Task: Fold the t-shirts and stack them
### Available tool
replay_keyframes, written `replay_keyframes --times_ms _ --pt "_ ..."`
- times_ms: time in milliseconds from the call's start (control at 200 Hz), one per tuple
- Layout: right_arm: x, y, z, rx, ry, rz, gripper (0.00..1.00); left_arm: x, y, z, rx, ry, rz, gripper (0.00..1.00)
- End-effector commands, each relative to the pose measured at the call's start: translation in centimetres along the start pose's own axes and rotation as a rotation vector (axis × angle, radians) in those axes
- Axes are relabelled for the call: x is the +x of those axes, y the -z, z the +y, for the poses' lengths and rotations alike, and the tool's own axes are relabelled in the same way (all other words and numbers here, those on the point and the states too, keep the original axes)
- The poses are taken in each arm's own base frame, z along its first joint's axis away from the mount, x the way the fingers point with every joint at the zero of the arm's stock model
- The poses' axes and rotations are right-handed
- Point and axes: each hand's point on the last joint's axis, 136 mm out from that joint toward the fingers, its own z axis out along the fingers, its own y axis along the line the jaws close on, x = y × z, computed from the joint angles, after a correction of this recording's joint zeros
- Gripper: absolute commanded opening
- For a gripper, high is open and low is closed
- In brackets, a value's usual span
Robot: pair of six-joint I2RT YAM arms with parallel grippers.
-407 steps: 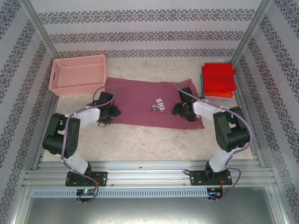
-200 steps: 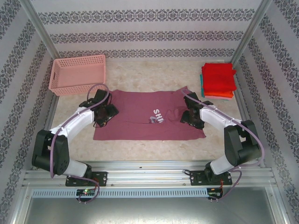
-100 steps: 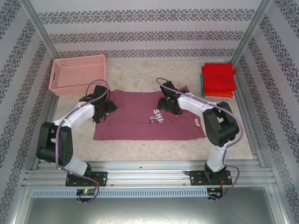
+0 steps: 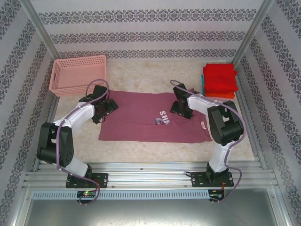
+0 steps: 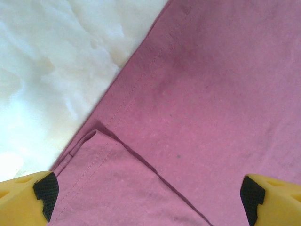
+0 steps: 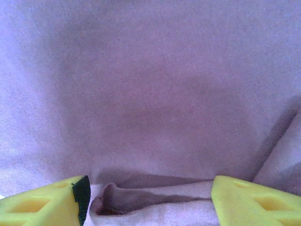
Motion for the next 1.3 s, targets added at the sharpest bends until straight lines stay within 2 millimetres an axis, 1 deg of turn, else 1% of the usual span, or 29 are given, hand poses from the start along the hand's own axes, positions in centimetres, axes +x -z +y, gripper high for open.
replay_keyframes --times_ms 0,55,115,185,270,345,420,485,585,689,784,854,934,1069,1134,1219,1294 --pt "2.2 -0.1 -2.8 0.089 -0.035 0.062 0.7 -1.7 0.1 -1.7 0.04 -0.009 -0.029 1.0" --pt "2.0 0.3 -2.9 0.1 -0.033 0.05 0.7 -2.1 0.0 -2.4 0.056 -0.002 -0.029 1.0" --pt "1.8 0.8 -2.8 0.093 -0.025 0.032 0.7 -2.4 -0.3 -3.3 0.073 0.017 -0.022 0.96" --pt "1.5 1.6 -2.2 0.066 -0.011 0.002 0.7 -3.0 -0.5 -4.5 0.088 0.047 -0.018 0.92" --pt "1.1 2.8 -1.6 0.041 0.007 -0.03 0.7 -4.0 -0.9 -6.4 0.095 0.039 -0.036 0.88" --pt "0.8 3.6 -0.5 0.002 0.033 -0.063 0.7 -5.1 -1.6 -7.7 0.075 0.036 -0.059 0.84" --pt "0.6 4.2 0.9 -0.044 0.049 -0.081 0.7 -6.8 -2.4 -8.1 0.022 0.056 -0.101 0.76" --pt "0.4 4.6 1.7 -0.067 0.058 -0.086 0.7 -8.3 -3.3 -7.8 -0.053 0.082 -0.146 0.67" --pt "0.4 4.9 2.6 -0.091 0.076 -0.092 0.7 -10.3 -4.3 -7.6 -0.148 0.117 -0.208 0.62" --pt "0.4 5.0 2.9 -0.103 0.081 -0.093 0.7 -11.6 -5.5 -7.9 -0.203 0.16 -0.234 0.57" --pt "0.6 4.8 3.0 -0.112 0.08 -0.087 0.69 -12.3 -6.5 -8.6 -0.229 0.184 -0.237 0.56" --pt "0.8 4.5 3.0 -0.117 0.077 -0.085 0.69 -12.5 -7.4 -8.7 -0.257 0.192 -0.233 0.56" --pt "0.6 3.8 3.3 -0.13 0.07 -0.083 0.69 -12.6 -7.9 -8.8 -0.277 0.194 -0.229 0.56" --pt "-0.3 1.8 4.9 -0.143 0.078 -0.042 0.7 -12.5 -8.5 -8.8 -0.282 0.192 -0.224 0.56" --pt "-0.6 0.7 5.1 -0.126 0.061 -0.03 0.7 -12.5 -8.4 -9.0 -0.277 0.192 -0.224 0.57" --pt "-0.8 -0.6 4.6 -0.104 0.017 -0.008 0.69 -12.5 -8.3 -9.2 -0.271 0.187 -0.224 0.57" --pt "-0.3 -1.7 3.7 -0.097 -0.037 0.034 0.69 -12.3 -8.2 -9.5 -0.266 0.18 -0.222 0.58"
